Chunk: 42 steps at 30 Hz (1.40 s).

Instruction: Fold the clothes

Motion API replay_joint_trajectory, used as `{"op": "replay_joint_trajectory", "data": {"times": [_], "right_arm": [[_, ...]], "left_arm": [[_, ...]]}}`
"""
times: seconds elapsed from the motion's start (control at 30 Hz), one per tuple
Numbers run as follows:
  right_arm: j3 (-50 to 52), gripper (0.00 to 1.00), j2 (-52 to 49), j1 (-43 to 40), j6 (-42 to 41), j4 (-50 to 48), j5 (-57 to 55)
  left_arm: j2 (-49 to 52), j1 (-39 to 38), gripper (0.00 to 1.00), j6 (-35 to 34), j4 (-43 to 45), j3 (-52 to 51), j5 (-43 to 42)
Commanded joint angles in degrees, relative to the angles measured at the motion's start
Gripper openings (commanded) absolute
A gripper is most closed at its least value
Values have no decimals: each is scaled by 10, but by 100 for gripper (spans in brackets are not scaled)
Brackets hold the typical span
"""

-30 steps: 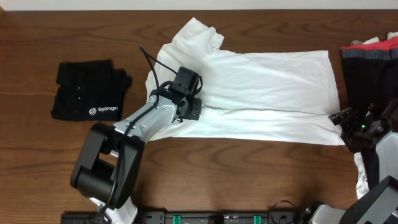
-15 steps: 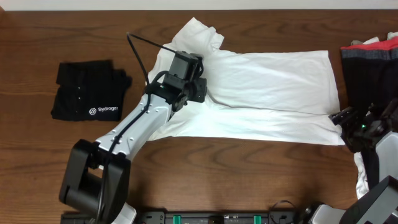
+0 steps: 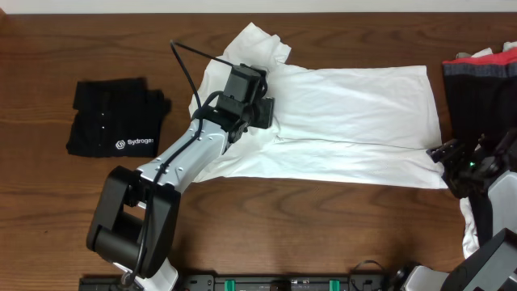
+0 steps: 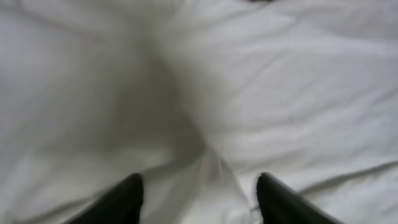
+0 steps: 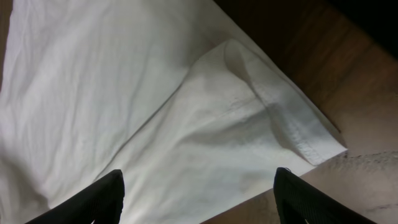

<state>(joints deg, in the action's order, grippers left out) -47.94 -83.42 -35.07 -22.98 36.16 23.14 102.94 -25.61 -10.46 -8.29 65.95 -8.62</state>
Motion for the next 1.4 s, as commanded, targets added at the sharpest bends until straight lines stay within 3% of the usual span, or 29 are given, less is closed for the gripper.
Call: {"op": "replay_joint_trajectory", "data": {"times": [0.0,0.1,0.23,0.33,0.73,0.9,0.97,1.13,1.37], "right_arm": [[-10,75,-2,3,7,1,16],[-10,75,-2,3,7,3,16],[-10,75,-2,3,7,2,16],[-10,75,-2,3,7,3,16],[-10,75,-2,3,7,3,16],[-10,76,-2,3,7,5,16],[-10,76,-2,3,7,5,16],[-10,75,-2,3,7,6,16],[-10,76,-2,3,7,5,16]], "left_arm": [[3,7,67,4,-44,4,4],[1,18,66,4,-117,4,5],[1,28,52,13,-189,4,9],[2,29,48,19,-212,2,54],[12,31,42,55,-185,-32,121],[15,30,28,55,-173,-32,121],[16,30,29,55,-171,-32,121],[16,30,49,55,-181,-32,106],[20,25,49,77,-178,-32,106]]}}
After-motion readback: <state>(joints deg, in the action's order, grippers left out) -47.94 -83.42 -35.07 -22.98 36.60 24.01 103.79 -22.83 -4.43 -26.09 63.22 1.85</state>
